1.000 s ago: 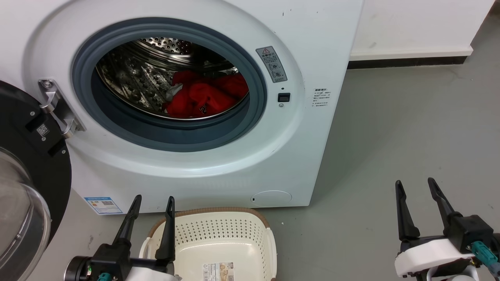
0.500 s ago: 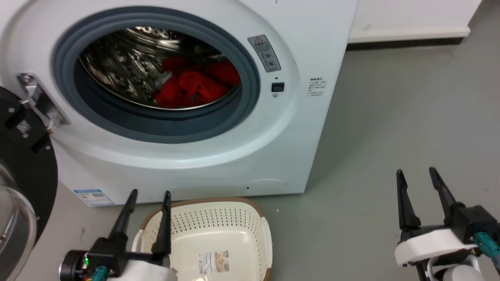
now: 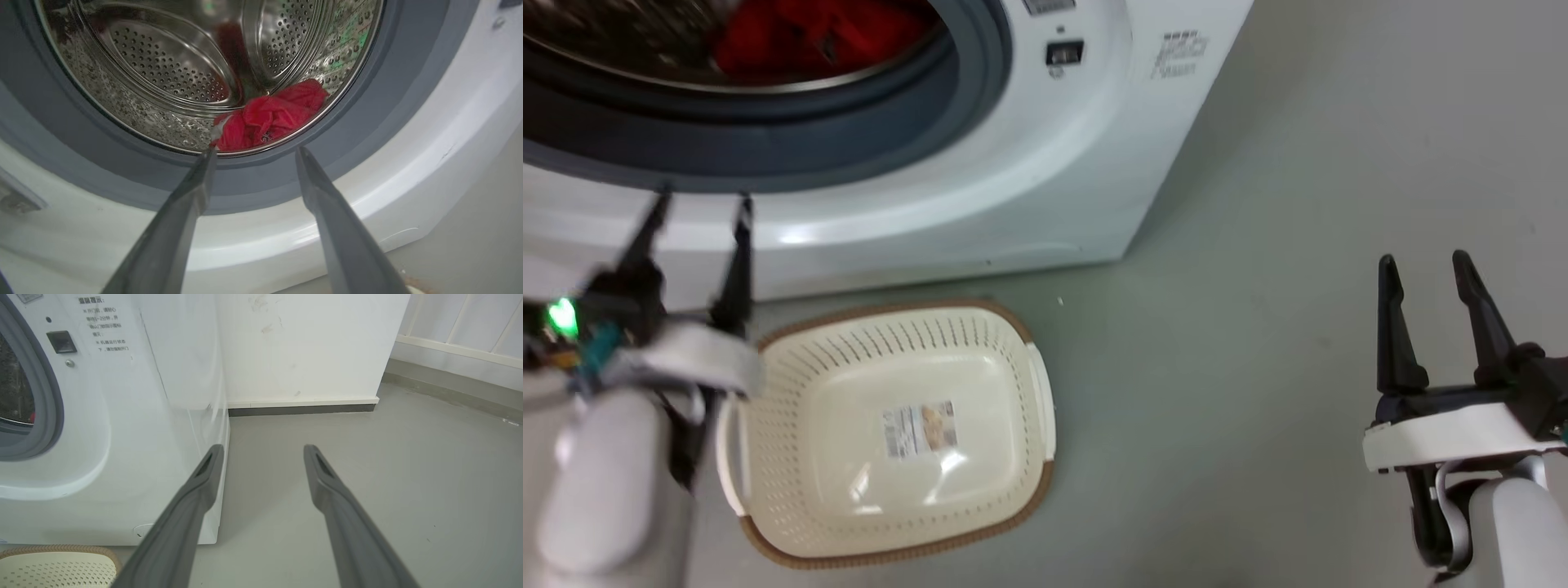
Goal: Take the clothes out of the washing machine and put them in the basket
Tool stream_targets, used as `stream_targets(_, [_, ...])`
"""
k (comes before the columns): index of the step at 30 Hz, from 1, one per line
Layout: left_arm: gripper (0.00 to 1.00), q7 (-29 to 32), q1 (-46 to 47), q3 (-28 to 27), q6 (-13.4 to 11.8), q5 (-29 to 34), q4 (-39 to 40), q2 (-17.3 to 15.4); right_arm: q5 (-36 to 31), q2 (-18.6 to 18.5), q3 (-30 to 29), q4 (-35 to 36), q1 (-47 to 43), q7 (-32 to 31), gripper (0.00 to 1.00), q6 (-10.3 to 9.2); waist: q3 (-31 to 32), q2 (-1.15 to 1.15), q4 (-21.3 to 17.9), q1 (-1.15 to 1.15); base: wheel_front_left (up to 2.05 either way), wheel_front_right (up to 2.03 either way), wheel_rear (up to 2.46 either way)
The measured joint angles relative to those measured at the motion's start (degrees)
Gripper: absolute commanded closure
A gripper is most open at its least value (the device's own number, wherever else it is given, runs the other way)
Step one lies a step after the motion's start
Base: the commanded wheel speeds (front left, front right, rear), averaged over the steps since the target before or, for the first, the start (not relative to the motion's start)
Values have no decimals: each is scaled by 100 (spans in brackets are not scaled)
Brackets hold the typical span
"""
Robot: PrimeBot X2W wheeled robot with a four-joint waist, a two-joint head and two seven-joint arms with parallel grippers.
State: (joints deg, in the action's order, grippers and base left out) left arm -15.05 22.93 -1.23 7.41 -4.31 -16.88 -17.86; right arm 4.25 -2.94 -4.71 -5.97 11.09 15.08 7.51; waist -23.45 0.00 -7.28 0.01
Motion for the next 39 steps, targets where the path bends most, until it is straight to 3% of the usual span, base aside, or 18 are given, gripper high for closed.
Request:
stream_targets(7, [0,1248,2264,720,8,-578,-1090,-1315,226,0,148,53,273,0,0,0,-945,0,-293,0,0,0,0])
stream_targets(13, [0,2788,3888,1399,9,-1147,-1627,-1961,423,0,294,144,362,-1,0,0,-1594,0,-598,1,0,0,0])
stream_targets(19, [0,4281,4947,2056,8,-1777,-1882,-2383,641,1,488,248,426,0,0,1,-2045,0,-907,0,0,0,0])
stream_targets(25, [0,5227,5746,2608,9,-2213,-1992,-2866,776,0,720,336,455,0,0,0,-2339,0,-1180,0,0,0,0])
stream_targets(32, [0,5765,6425,3004,8,-2448,-2189,-3218,887,1,924,416,463,0,0,0,-2592,0,-1433,0,0,0,0])
stream_targets(38, [0,5858,6697,3384,8,-2568,-2306,-3295,955,2,970,433,483,-1,0,1,-2755,0,-1537,0,0,0,0])
stream_targets(39, [42,5853,6711,3440,9,-2603,-2347,-3295,966,1,972,433,494,-1,0,1,-2770,0,-1544,0,0,0,0])
